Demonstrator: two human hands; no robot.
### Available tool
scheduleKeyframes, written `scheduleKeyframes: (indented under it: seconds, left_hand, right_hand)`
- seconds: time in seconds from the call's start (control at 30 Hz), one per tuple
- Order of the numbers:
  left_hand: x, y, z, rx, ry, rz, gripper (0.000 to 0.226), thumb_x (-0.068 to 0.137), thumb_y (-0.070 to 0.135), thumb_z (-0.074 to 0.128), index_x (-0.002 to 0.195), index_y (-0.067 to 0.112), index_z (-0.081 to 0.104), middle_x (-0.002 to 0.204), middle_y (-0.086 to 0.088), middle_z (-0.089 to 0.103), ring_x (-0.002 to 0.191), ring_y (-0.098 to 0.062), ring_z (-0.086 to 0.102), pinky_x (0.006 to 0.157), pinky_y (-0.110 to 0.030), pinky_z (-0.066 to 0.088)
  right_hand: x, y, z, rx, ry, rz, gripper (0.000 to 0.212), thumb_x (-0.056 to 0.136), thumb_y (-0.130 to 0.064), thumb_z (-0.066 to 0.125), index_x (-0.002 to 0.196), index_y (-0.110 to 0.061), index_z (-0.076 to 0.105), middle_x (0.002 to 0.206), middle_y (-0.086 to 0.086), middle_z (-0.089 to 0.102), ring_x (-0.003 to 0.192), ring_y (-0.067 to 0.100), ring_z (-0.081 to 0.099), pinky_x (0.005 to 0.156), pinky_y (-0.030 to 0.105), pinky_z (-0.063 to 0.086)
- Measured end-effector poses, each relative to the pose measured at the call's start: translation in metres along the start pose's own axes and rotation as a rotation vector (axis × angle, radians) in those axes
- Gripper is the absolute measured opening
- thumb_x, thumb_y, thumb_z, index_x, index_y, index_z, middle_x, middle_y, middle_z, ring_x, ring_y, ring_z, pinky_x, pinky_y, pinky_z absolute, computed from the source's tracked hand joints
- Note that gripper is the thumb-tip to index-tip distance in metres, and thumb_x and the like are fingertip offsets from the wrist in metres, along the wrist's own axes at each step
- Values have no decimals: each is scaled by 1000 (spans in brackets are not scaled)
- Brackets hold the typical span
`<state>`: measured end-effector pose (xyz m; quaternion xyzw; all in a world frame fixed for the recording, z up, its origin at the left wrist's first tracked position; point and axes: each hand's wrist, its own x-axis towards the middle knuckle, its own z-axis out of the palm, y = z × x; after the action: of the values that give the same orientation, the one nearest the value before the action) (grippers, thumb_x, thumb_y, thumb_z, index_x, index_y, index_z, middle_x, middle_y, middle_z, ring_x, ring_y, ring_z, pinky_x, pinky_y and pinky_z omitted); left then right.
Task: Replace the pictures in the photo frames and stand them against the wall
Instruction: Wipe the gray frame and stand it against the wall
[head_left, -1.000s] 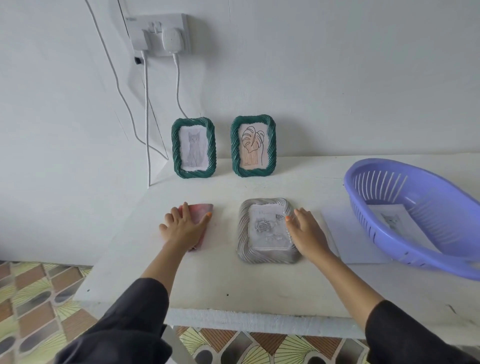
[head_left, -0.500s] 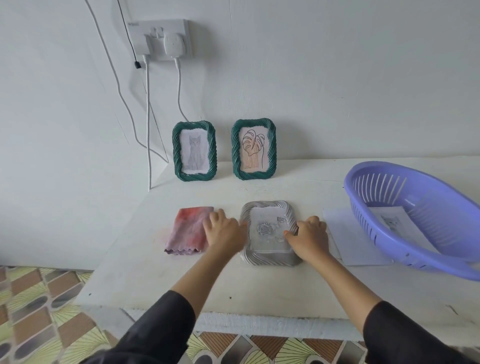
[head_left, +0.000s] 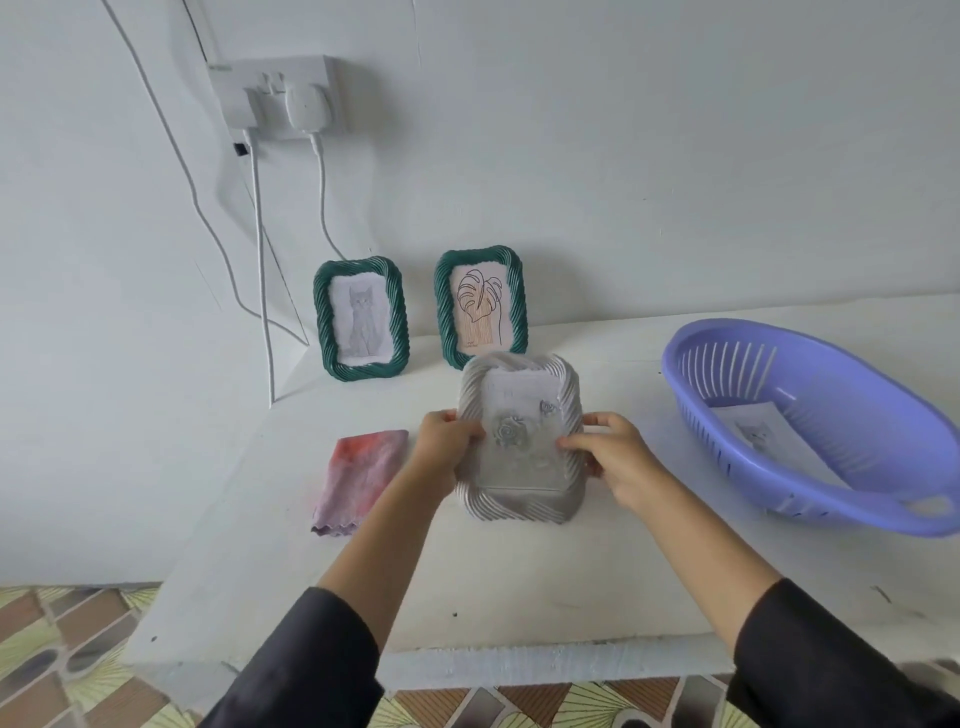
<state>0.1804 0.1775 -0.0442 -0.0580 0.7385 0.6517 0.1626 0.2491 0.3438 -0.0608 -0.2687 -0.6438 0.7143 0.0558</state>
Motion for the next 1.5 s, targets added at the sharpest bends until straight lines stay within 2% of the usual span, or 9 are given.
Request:
scheduleKeyframes:
  seconds: [0.1, 0.47, 0.57, 0.77, 0.87, 1.13, 1.23, 1.33, 1.5]
  left_hand:
    - [2, 21, -1, -69, -66, 47, 25, 78, -11, 50, 63, 8, 47, 63, -11, 53, 53, -21, 51, 46, -23, 46]
    - [52, 119, 67, -217, -138, 231, 18, 76, -10, 49, 75, 8, 46, 72, -12, 56, 61, -24, 54, 58, -31, 50]
    - [74, 134, 95, -226, -150, 248, 16, 75, -9, 49, 77, 6, 45, 75, -13, 54, 62, -23, 53, 56, -31, 49]
    - [118, 142, 140, -228, -78, 234, 20, 75, -8, 53, 77, 11, 44, 76, -11, 52, 62, -22, 52, 55, -30, 45]
    - [138, 138, 153, -243, -70, 200, 20, 74, -8, 52, 85, 8, 46, 83, -15, 54, 69, -25, 54, 60, -34, 48]
    - [175, 121, 172, -242, -64, 115, 21, 78, -7, 52, 79, 13, 44, 83, -12, 53, 69, -24, 54, 62, -35, 47]
    - [183, 115, 173, -254, -28, 106, 21, 77, -7, 51, 78, 12, 44, 88, -15, 53, 73, -25, 54, 64, -37, 47]
    - [189, 111, 172, -258, -21, 117, 21, 78, -8, 51, 79, 12, 44, 86, -14, 53, 78, -27, 54, 72, -41, 47]
    - [191, 108, 176, -222, -39, 154, 22, 80, -8, 49, 80, 14, 44, 81, -10, 50, 69, -22, 51, 62, -35, 44]
  right_hand:
    - [-1, -28, -5, 72, -143, 38, 14, 82, 4, 58, 77, -9, 55, 70, 7, 56, 60, 16, 53, 41, 15, 43]
    - [60, -155, -63, -128, -310, -1, 21, 84, -1, 46, 68, -13, 51, 54, -1, 55, 56, 13, 52, 57, 22, 45]
    - [92, -174, -82, -189, -362, 6, 19, 83, -1, 44, 71, -13, 51, 66, 1, 53, 62, 15, 51, 61, 24, 45]
    - [160, -189, -109, -313, -453, 19, 22, 68, -4, 54, 88, -13, 54, 84, 4, 56, 79, 19, 53, 76, 28, 46]
    - [189, -184, -111, -272, -459, 24, 27, 54, -7, 55, 80, -15, 54, 80, 4, 54, 76, 19, 52, 73, 28, 44]
    - [243, -167, -108, -36, -500, 106, 15, 51, -1, 50, 59, -14, 52, 58, 2, 55, 54, 17, 58, 64, 26, 48]
    - [254, -160, -110, -83, -530, 115, 22, 59, -4, 56, 79, -11, 62, 73, 5, 64, 68, 20, 61, 74, 31, 49]
    - [260, -151, -114, -174, -557, 138, 23, 81, -3, 50, 103, -9, 54, 94, 9, 60, 83, 21, 59, 79, 30, 48]
    - [267, -142, -116, -185, -561, 150, 28, 65, -4, 55, 91, -12, 54, 85, 7, 59, 73, 18, 61, 69, 27, 53]
